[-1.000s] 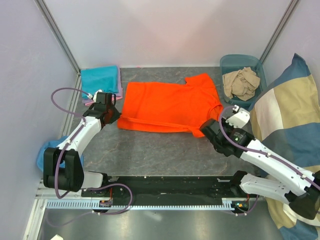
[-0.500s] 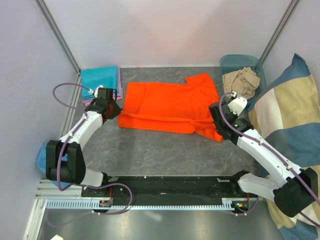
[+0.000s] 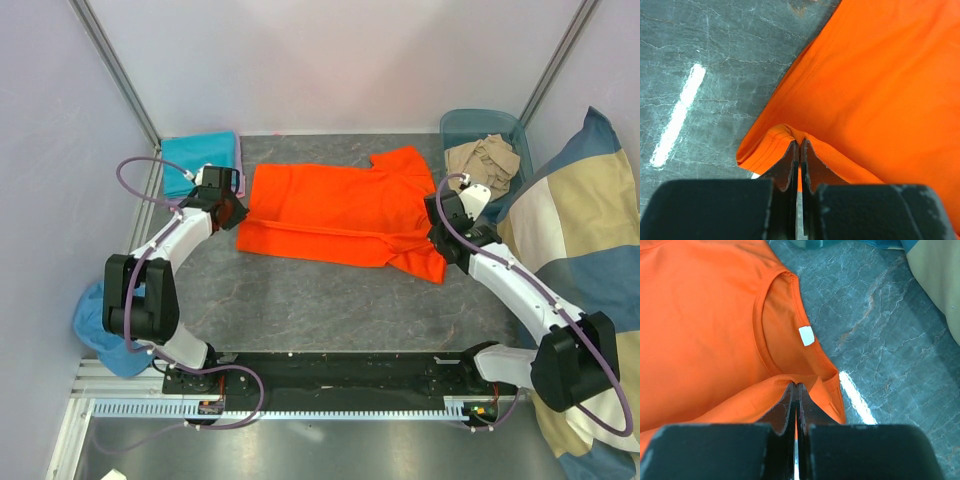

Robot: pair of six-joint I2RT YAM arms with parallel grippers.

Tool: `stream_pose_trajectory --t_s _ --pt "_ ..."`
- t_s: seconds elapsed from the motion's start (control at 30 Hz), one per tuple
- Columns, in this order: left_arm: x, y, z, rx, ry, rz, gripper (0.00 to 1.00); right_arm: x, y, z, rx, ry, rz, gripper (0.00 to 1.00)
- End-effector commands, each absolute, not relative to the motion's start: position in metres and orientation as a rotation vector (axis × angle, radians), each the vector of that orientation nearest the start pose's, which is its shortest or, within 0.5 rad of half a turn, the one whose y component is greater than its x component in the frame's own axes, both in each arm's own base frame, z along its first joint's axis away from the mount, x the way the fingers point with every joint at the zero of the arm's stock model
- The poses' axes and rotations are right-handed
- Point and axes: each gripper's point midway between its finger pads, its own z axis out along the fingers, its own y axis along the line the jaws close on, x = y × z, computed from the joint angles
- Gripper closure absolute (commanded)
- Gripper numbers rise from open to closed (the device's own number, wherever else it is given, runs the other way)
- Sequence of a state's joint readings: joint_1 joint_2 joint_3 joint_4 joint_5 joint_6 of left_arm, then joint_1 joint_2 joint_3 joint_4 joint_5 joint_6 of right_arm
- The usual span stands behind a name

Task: Fold and stack the t-shirts
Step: Fold the flattened tshirt in 1/3 of the way

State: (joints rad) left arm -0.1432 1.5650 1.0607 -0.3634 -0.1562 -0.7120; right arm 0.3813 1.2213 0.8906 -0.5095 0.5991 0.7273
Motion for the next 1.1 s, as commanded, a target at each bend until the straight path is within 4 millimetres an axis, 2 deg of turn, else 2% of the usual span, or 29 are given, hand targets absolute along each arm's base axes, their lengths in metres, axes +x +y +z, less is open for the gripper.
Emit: stream_pose_trajectory --t_s 0.0,0.97,1.0,1.03,1.07 --pt "0.419 -0.053 0.115 -0.712 2.252 -0.176 0.98 0.342 0.045 0.153 0.627 2.113 -0.102 1.00" --pt "0.448 -0.057 0.080 -0.744 2.308 -0.145 0.98 0.414 0.043 0.116 0.619 2.196 -0.037 1.00" --pt "0.448 -0.059 0.079 -0.742 2.314 -0.152 0.98 0.415 0.043 0.114 0.616 2.200 -0.038 0.98" --pt "0.449 -0.060 0.078 -0.741 2.318 -0.156 0.96 0.418 0.041 0.114 0.620 2.196 -0.038 0.83" --pt "0.450 -0.061 0.077 -0.741 2.321 -0.161 0.83 0.422 0.041 0.114 0.619 2.193 -0.034 0.52"
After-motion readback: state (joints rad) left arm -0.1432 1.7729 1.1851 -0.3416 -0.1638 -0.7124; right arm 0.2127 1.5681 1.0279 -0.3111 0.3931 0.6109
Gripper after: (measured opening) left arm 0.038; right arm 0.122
